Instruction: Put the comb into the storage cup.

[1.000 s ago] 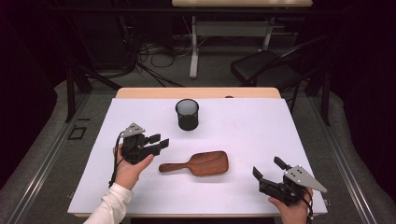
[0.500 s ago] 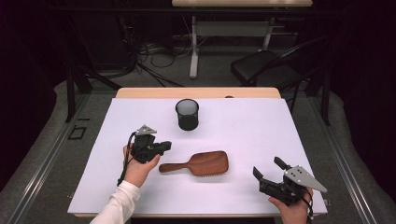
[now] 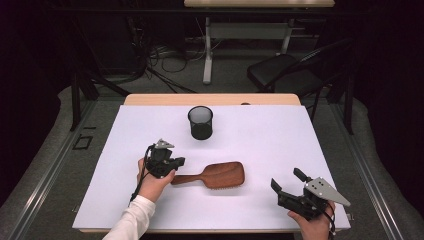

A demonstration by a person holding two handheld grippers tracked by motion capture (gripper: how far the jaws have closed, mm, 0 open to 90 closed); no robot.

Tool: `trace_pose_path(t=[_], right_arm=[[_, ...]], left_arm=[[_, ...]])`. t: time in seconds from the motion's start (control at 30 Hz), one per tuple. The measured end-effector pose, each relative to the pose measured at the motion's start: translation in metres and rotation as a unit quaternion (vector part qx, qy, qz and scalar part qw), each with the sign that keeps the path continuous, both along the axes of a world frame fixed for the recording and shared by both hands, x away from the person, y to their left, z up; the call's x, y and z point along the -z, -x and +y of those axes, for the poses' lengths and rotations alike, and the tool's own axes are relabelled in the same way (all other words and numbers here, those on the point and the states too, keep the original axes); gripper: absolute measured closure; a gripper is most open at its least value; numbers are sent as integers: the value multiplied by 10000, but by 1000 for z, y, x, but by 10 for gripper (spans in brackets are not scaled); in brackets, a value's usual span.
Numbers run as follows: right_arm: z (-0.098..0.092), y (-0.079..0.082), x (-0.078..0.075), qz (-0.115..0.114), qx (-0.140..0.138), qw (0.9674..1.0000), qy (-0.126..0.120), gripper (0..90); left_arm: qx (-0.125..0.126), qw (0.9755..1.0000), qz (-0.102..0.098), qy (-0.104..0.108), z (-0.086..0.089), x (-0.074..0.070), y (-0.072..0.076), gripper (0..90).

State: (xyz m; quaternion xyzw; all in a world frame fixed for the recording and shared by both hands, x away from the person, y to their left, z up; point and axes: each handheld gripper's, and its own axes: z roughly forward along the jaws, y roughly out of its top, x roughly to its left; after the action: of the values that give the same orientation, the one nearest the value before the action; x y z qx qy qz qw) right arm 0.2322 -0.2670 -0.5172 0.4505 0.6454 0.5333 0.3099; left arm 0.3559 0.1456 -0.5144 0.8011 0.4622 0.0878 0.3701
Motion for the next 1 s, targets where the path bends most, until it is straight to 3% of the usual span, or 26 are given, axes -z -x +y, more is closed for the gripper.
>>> trace_pose_path(t=[0.47, 1.0], right_arm=[[-1, -1, 1, 25, 2, 10000, -48, 132], [-2, -1, 1, 47, -1, 10000, -46, 134]], left_arm=[[146, 9989, 309, -309, -5, 23, -2, 900], [460, 9960, 377, -665, -12, 31, 14, 900]])
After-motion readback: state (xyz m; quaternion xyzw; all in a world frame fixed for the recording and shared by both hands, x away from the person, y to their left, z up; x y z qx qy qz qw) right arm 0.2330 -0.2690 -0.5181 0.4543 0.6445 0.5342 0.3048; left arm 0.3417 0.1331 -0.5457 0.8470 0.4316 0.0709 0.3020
